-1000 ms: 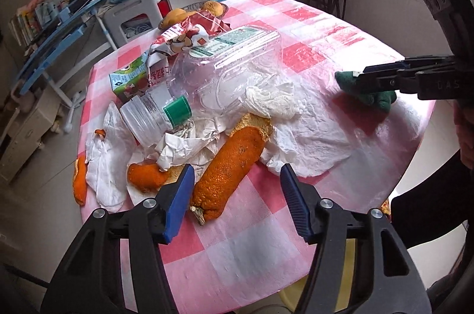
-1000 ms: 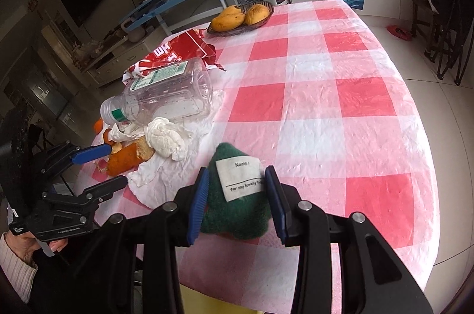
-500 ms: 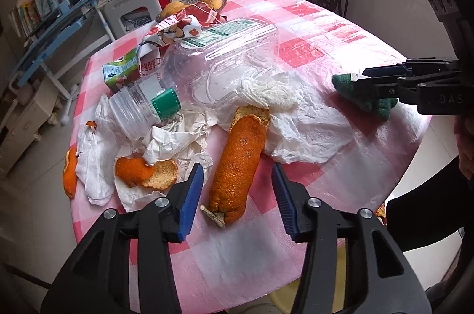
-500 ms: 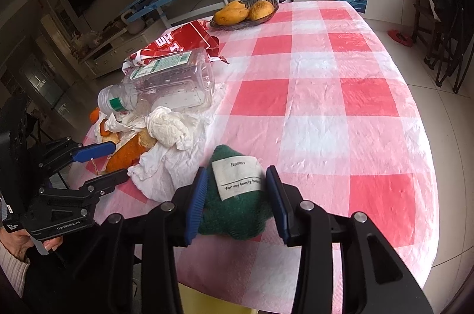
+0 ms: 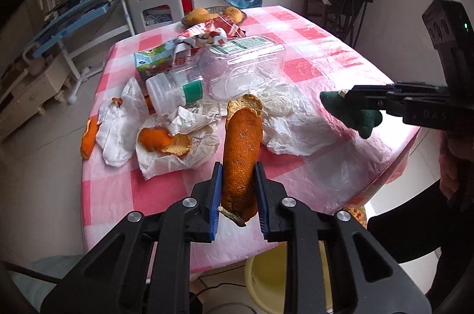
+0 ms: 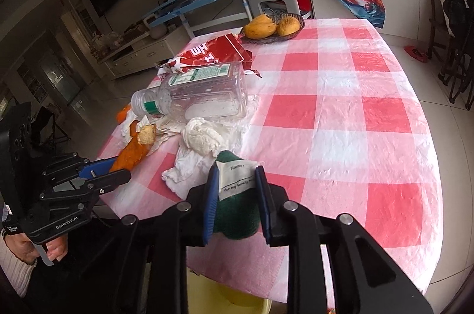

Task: Collect trash
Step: 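Carry the peel and plush to the yellow basin and open both grippers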

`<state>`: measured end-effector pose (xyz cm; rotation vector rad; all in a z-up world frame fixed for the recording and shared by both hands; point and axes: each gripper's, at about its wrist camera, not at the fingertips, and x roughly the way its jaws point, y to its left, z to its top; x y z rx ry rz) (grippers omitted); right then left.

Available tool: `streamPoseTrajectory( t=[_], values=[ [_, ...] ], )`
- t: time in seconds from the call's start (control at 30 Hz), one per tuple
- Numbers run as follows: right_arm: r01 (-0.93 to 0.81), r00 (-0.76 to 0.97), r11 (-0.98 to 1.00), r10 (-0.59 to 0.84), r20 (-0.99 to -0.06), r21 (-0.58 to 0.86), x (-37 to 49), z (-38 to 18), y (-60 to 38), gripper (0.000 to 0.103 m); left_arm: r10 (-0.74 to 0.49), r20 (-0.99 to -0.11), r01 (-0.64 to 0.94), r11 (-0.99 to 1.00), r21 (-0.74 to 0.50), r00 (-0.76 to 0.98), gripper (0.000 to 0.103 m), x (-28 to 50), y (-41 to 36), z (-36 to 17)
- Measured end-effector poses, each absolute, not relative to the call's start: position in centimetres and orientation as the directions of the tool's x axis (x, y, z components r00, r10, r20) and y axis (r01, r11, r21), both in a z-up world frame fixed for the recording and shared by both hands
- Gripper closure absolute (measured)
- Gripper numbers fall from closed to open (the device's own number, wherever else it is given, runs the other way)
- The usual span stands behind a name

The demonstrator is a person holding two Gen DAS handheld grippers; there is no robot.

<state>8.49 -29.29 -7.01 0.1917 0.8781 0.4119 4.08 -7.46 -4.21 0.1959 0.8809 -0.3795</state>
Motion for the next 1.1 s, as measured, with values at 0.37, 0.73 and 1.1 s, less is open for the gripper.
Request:
streamPoseTrajectory(
  t=[0.37,0.73,1.1],
  values=[
    [-0.356,0.505,0.854,0.518,-0.691,0.38,4.0,-6.8,-26.6,0.078,-0.264,-0.753,0.335,0.94,-0.062,0.602,0.082,-0.7,-5.9,-3.6],
    [-0.301,0.472,0.888,0.456,-0.754,0.348,0.5,-8.5,-25.6,0.036,-0.275,-0.781,0.363,0.93,-0.067,0.56,0.082,-5.9,-7.2,-4.8],
    [-0.09,0.753,0.994,0.108,-0.649,0.062,-2.0,-3.4,-27.1,0.006,-0.232,-0.845,0.445,0.895,0.008,0.482,0.041,-9.3,-10.2,-7.2]
  ],
)
